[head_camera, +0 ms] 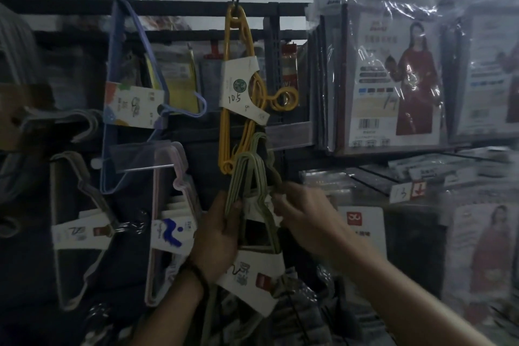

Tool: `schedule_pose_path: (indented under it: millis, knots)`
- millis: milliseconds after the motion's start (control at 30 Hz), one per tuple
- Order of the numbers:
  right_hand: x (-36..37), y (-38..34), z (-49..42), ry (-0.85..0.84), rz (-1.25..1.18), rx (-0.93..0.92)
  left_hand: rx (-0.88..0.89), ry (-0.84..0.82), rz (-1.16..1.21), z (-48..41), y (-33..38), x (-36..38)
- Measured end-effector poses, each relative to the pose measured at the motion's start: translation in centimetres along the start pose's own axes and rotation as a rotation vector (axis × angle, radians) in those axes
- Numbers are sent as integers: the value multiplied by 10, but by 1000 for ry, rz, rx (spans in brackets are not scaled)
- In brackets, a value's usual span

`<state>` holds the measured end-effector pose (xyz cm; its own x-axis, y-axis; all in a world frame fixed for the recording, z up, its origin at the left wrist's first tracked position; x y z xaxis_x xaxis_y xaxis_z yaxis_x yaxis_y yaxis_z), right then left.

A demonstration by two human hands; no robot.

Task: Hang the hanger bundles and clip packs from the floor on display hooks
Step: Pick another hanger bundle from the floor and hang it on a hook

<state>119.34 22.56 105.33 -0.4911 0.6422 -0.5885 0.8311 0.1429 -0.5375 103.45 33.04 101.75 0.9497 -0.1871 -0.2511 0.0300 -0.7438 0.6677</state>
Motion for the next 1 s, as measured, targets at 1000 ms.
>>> schedule_pose_path:
  millis: [1000]
  knots:
    - [-15, 34, 22, 516, 222, -301, 263, -233, -159, 1, 21, 33]
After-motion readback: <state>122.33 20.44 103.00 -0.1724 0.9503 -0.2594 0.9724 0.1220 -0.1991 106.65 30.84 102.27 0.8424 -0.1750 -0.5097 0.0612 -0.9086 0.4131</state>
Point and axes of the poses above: each hand's wrist, its own z-axis away from the middle knuckle, its own x-axis out of the palm, y = z × x, the point moved 6 cm from there along -z, towards the middle knuckle, and after that the axes turned 4 degrees about y, right-handed, at the moved point
